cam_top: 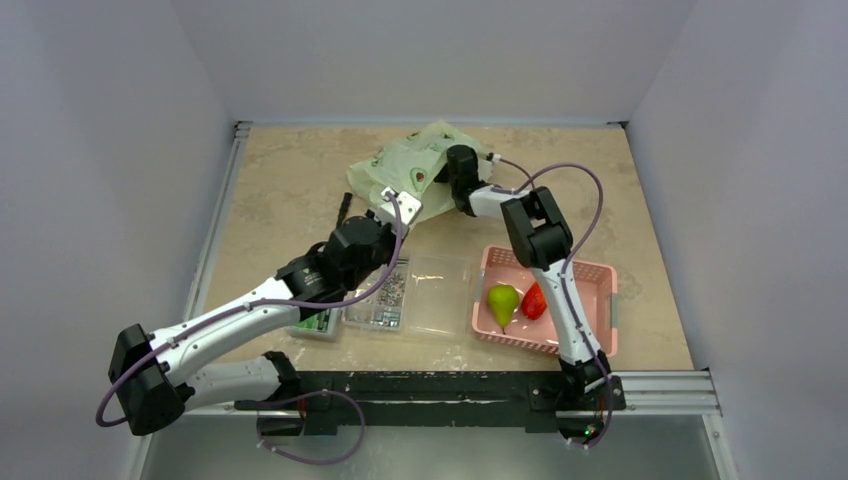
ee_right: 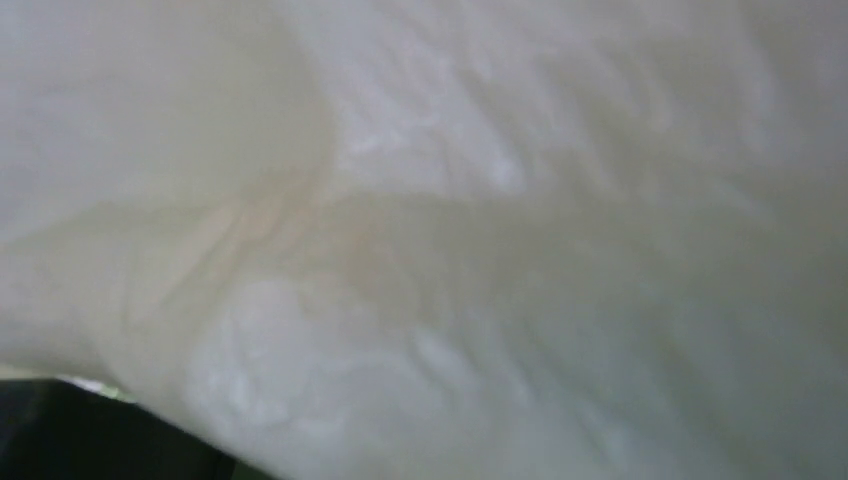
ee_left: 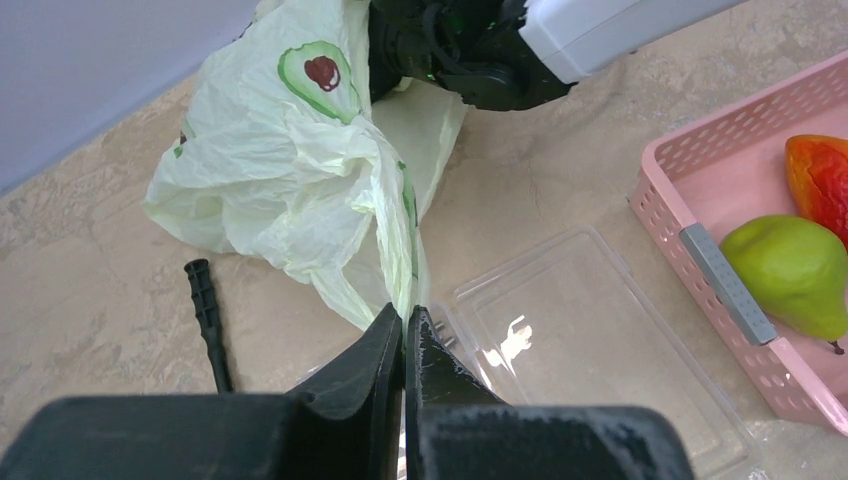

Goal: Take the fake fruits out of the plastic bag
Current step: Take out the fake fruit from the plastic bag.

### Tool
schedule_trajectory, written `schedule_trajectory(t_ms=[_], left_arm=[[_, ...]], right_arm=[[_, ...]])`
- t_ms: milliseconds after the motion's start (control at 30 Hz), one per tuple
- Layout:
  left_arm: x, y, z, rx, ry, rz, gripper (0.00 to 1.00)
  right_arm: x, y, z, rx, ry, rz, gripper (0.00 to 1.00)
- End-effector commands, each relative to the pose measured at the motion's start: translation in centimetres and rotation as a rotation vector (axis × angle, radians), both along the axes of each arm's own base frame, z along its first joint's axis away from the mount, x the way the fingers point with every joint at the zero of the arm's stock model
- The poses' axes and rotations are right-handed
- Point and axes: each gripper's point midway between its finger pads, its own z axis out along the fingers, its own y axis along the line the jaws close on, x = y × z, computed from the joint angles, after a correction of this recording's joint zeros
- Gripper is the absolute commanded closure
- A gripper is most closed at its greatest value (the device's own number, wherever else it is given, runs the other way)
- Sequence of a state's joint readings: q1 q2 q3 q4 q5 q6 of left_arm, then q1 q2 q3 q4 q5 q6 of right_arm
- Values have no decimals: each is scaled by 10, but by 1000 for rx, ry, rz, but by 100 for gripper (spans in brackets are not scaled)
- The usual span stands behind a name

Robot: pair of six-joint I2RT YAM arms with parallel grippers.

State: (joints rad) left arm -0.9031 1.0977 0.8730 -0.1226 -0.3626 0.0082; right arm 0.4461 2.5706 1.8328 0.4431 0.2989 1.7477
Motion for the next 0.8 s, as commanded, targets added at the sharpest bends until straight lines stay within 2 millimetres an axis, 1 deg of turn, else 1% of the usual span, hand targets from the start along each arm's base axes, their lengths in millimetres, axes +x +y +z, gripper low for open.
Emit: schedule_trajectory(t_ms=[0,100,233,333,433,533,600,700,767], left_arm=[[1,-6,21,-66,-27,0,100],[1,-6,22,-71,-25,4,100],[1,-7,20,-69,-20,0,100],[2,-6,20,-61,-22,5,100],[4,-3,20,-48,-31,19,100],[4,-1,20,-46,-35,30,100],[5,0,20,-45,-35,33,100],[5,0,21,-46,-37,35,100],[4,1,22,-47,-39,36,100]], right_arm=[[-30,0,50,-29,-117,90,82],[-65,6,47,-34,-115,177,87],[-109,19,39,-60,-108,293,88],[-133,29,45,-81,-143,387,89],[-153,44,55,-165,-169,517,89],[-177,44,64,-244,-185,575,89],[-192,41,60,-293,-166,622,89],[-215,40,60,-339,-169,707,90],[-231,36,58,-377,-158,750,90]])
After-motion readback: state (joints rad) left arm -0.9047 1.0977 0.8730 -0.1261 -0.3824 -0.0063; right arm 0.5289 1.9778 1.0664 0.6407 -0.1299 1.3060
